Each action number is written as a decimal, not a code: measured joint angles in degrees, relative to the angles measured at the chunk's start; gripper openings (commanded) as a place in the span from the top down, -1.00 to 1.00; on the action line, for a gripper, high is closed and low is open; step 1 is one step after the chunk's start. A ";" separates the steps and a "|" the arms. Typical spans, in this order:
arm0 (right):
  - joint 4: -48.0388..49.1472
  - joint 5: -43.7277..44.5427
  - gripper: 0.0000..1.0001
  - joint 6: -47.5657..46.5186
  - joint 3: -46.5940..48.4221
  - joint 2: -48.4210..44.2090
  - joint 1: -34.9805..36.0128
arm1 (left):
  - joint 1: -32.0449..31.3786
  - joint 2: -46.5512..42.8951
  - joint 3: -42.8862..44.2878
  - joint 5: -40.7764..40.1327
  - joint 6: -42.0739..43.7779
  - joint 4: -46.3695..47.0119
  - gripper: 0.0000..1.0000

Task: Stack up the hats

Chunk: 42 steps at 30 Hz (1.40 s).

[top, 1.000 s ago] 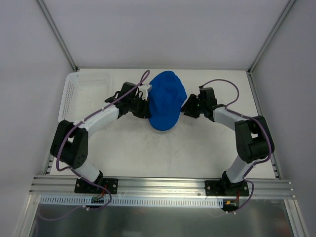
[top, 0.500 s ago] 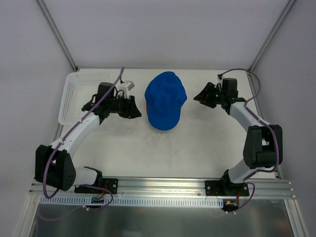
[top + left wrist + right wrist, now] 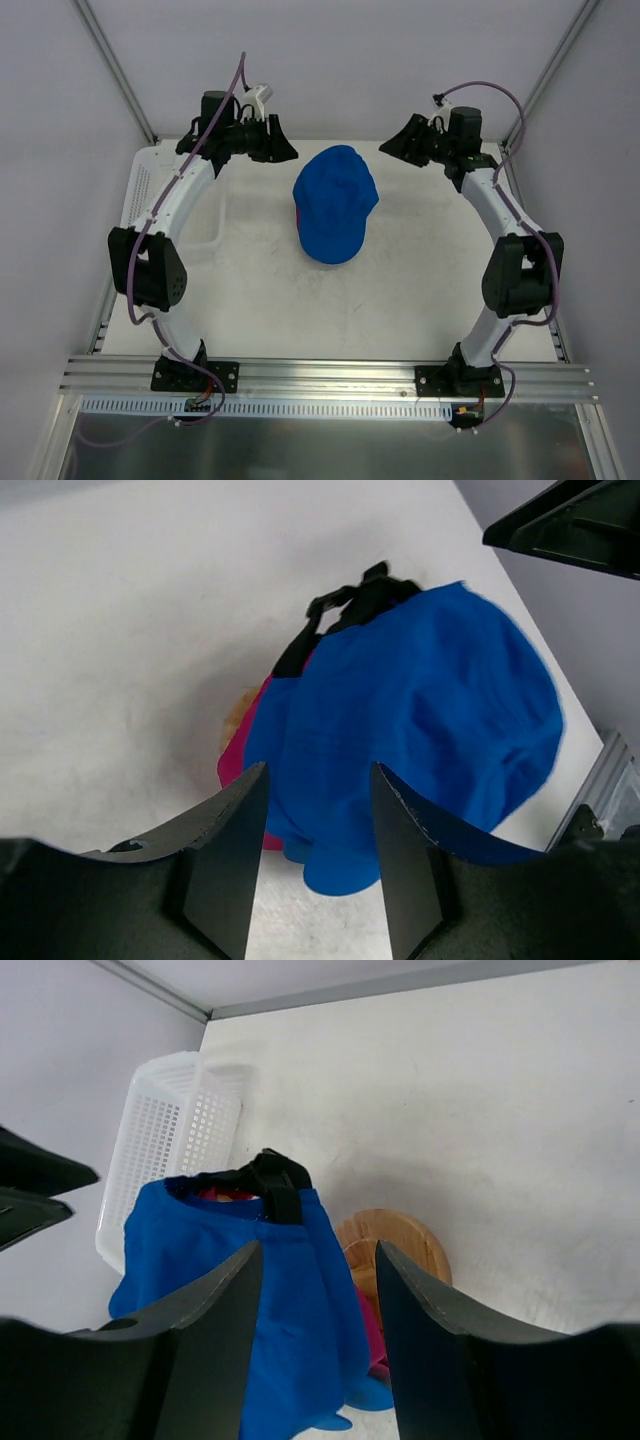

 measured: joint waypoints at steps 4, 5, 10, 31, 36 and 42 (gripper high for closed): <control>0.13 -1.49 -0.08 1.05 2.14 5.92 1.40 | 0.00 8.57 3.76 1.14 -2.60 -1.60 0.07; 0.20 -1.77 -0.09 1.20 2.34 7.21 1.70 | 0.00 10.34 5.01 1.70 -3.04 -2.10 0.05; 0.17 -3.50 -0.11 1.64 2.54 11.10 3.78 | -0.07 15.56 10.34 4.83 -4.98 -2.64 -0.02; 3.26 -4.44 0.92 0.81 2.95 12.96 5.55 | -2.58 15.85 6.49 8.59 -4.85 0.24 0.87; 3.15 -3.80 0.99 -0.22 4.87 15.28 5.49 | -3.08 15.93 5.53 5.97 -4.68 0.20 1.00; 2.99 -2.73 0.98 -2.16 6.67 17.55 5.25 | -3.08 17.29 5.53 3.56 -5.07 0.81 1.00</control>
